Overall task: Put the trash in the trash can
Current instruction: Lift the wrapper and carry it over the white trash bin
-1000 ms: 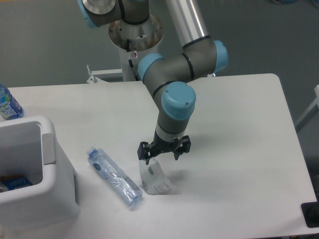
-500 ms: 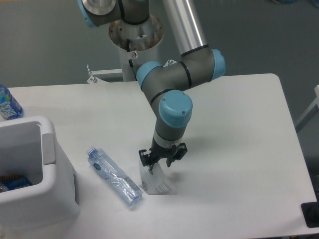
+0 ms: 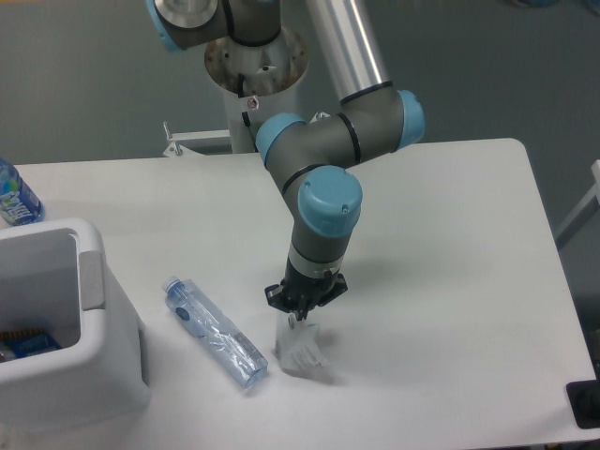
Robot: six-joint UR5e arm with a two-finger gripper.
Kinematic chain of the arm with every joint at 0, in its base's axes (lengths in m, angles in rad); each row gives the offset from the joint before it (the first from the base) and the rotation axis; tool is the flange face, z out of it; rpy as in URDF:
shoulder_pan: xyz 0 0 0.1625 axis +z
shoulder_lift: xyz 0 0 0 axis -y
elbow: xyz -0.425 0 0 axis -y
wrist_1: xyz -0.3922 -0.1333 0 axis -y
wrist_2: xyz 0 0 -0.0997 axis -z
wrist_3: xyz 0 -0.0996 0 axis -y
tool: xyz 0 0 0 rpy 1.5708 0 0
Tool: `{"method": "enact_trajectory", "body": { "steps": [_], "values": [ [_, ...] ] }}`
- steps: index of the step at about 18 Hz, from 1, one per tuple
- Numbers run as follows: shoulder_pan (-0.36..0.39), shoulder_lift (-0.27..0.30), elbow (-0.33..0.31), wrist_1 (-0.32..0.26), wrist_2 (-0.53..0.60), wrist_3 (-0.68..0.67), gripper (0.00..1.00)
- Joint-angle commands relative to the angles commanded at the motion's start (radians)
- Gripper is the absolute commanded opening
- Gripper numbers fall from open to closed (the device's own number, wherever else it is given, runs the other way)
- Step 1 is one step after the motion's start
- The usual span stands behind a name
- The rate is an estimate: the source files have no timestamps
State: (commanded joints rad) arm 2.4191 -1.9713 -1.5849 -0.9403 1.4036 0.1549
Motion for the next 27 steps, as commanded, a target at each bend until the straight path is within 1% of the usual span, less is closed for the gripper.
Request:
{"method": "enact_trajectory", "body": {
  "steps": [2,5,7,9,13,15,17,21,24,27],
  "values": [
    [0.002,0.005,0.067,0.0,-0.002,-0.011,0.0],
    [0.012,0.002,0.176,0.0,-0.002,-0.106,0.0],
    [0.017,0.006,0.227,0.0,-0.003,-0.123,0.0],
    [0.029,0.011,0.243,0.006,-0.009,-0.138,0.0],
    [0.044,0.052,0.247,0.028,-0.052,-0.205,0.0],
    [0.046,0.075,0.261,0.029,-0.096,-0.233,0.0],
    [0.045,0.08,0.278,0.029,-0.127,-0.262,0.0],
    [0.034,0.094,0.293,0.029,-0.147,-0.32,0.0],
    [0.009,0.12,0.296,0.035,-0.182,-0.362,0.0],
    [-0.04,0.152,0.293,0.035,-0.192,-0.373,0.0]
  ]
}}
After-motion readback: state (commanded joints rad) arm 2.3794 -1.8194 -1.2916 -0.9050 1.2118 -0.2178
